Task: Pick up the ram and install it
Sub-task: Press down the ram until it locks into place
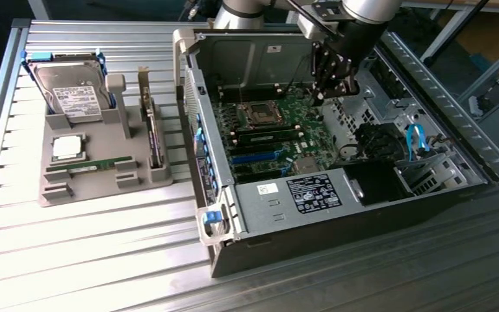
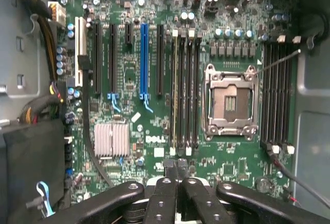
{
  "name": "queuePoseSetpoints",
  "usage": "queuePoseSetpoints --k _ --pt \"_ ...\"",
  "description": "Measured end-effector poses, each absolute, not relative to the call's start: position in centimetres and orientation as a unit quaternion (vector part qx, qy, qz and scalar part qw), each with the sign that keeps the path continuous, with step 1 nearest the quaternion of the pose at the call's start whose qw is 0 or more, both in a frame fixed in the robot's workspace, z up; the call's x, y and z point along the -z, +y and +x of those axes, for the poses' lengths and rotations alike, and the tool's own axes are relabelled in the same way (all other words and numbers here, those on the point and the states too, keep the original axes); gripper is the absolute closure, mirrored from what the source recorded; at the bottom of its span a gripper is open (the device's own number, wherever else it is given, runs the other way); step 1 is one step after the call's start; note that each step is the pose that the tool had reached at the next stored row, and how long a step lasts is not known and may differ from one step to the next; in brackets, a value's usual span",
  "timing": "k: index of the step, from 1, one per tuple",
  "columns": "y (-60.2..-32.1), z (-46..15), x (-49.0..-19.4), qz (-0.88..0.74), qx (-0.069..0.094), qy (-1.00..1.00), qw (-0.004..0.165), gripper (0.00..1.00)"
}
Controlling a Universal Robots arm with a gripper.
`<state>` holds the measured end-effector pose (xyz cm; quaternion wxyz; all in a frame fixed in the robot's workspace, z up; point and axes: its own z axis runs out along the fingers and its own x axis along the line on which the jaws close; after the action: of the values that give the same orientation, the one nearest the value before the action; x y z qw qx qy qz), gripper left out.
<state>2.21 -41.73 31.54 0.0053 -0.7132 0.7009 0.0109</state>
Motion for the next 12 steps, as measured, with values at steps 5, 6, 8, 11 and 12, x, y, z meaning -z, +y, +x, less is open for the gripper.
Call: queuePoseSetpoints --k 5,6,8,11,12 --pt "-41.74 2.40 -31.54 -0.713 -0.011 0.701 0.005 0.90" --pt "-41.74 2.40 -31.54 -0.713 -0.011 0.701 0.005 0.90" --pt "-41.74 2.41 -31.38 -0.713 -0.011 0.701 0.005 0.90" --pt "-41.74 2.41 -30.88 -0.713 -0.011 0.701 0.005 0.90" --pt "-41.73 2.41 -30.61 -0.713 -0.011 0.701 0.005 0.90"
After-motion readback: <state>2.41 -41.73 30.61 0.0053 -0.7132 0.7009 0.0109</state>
